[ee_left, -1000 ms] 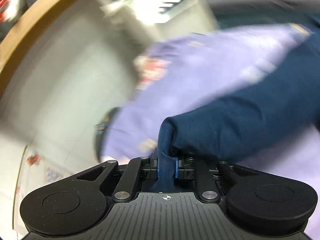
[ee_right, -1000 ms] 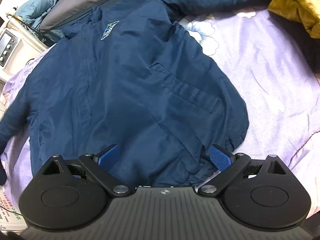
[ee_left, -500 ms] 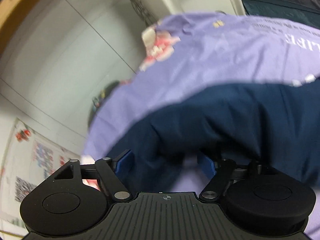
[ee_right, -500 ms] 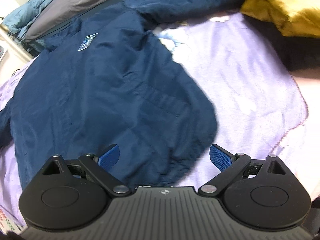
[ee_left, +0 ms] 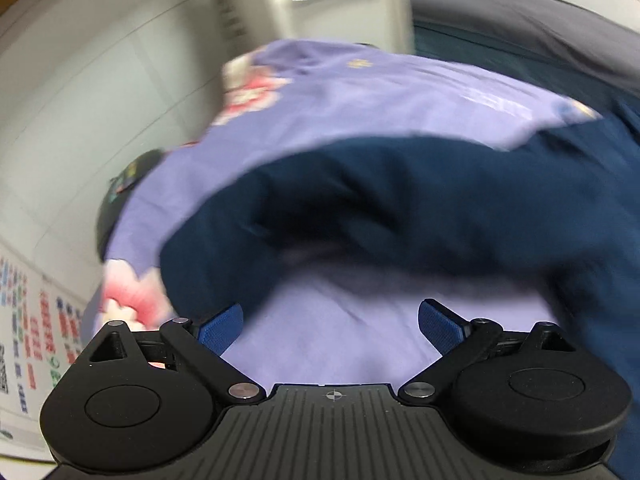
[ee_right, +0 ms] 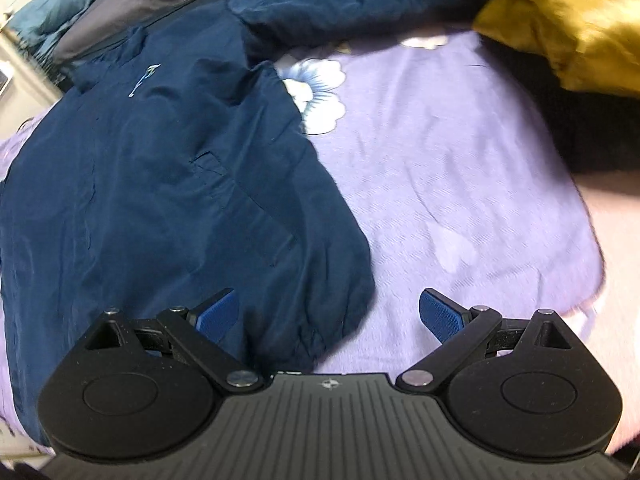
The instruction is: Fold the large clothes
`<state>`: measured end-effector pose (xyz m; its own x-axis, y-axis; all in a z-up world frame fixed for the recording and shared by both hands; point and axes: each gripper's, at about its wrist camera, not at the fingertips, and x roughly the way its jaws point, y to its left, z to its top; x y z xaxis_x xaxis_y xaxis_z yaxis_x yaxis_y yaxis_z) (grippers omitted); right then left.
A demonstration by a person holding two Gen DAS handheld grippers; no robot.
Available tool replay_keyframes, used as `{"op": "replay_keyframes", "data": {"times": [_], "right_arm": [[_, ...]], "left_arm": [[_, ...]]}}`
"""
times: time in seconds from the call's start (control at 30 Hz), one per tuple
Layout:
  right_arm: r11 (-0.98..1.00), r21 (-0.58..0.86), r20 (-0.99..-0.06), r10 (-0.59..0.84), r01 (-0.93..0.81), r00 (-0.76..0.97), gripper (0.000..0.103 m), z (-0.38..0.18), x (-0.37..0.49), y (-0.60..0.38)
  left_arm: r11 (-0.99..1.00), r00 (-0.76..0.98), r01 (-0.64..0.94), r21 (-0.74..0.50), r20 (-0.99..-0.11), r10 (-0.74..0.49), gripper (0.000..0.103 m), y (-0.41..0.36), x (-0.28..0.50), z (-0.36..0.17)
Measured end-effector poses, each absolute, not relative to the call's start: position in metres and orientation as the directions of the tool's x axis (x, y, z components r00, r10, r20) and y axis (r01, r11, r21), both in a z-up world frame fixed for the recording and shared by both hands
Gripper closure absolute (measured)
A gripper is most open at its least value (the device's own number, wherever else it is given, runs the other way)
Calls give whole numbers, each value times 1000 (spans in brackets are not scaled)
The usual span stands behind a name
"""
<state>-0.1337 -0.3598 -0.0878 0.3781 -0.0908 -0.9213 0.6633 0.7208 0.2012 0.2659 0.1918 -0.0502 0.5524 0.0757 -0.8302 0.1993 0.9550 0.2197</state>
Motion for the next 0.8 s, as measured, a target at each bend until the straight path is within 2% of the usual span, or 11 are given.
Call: {"op": "replay_keyframes", "data": {"times": [0.33, 0.43, 0.57, 0.67, 0.73, 0.8], "right_arm": [[870, 222, -920, 37, 441, 389, 6, -109, -123, -386], [906, 213, -914, 52, 366, 402, 6, -114, -128, -393], [903, 294, -895, 145, 314, 421, 7, -133, -128, -401], [910, 290, -897, 151, 296, 416, 5, -143, -119, -396], [919, 284, -890, 147, 274, 431, 13, -140, -112, -387], [928, 271, -889, 140, 255, 436, 28, -138, -107, -378]], "left_arm": [[876, 321, 481, -37, -922, -215, 0, 105, 110, -80], [843, 266, 532, -80, -929, -256, 0, 92, 78, -89], [824, 181, 547, -149, -940, -290, 0, 72, 56, -110], [838, 214, 538, -91, -947, -241, 0, 55, 51, -125], [856, 221, 509, -89, -948, -230, 0, 49, 52, -129], [866, 226, 494, -79, -950, -215, 0, 45, 54, -131]]}}
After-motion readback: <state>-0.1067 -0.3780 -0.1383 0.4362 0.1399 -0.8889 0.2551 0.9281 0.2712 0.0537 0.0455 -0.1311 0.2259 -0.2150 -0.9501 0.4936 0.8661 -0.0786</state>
